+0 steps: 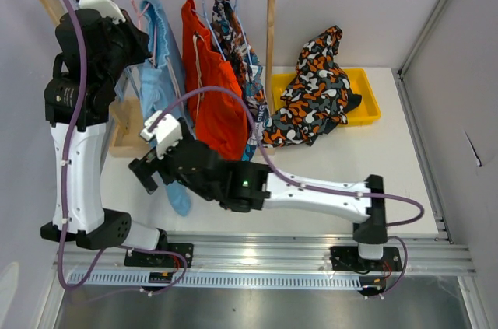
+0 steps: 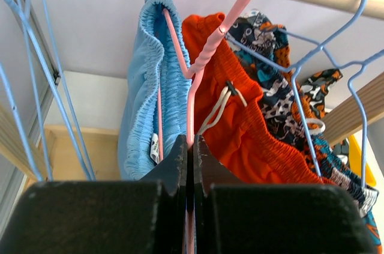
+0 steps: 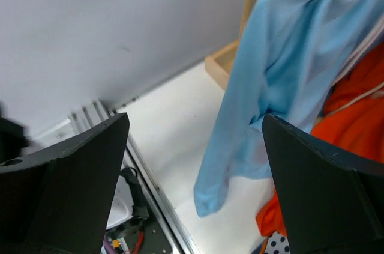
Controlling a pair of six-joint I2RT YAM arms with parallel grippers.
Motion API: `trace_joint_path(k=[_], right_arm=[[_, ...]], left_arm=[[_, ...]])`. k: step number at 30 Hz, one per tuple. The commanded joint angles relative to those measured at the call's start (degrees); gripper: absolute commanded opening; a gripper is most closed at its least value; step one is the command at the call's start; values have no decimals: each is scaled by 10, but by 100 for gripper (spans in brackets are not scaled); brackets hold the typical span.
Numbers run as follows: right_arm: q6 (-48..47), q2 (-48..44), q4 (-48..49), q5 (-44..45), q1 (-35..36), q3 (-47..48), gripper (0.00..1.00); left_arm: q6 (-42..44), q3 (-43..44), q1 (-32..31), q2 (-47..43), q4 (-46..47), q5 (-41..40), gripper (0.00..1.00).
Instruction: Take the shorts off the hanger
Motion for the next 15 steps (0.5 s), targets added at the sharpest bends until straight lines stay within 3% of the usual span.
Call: trace_joint_path(k=[1,10,12,13,14,15], right_arm=[[14,35,6,17,-11,85,99],[5,120,38,72,-38,158,99],[0,122,47,74,-38,153,81],[1,121,48,72,-38,150,64],[12,116,41,68,-34,148,22],[20,114,38,69,-31,136,4]], left_arm=[[-6,2,-5,-44,41,15,0],[-21,-60,-5,-114,41,30,0],[-22,-67,-5,-123,40,35,0],[-22,-70,-5,-125,41,36,0],[-21,-72,-5,-127,41,37,0],[-20,-71,-5,-127,42,31,0]])
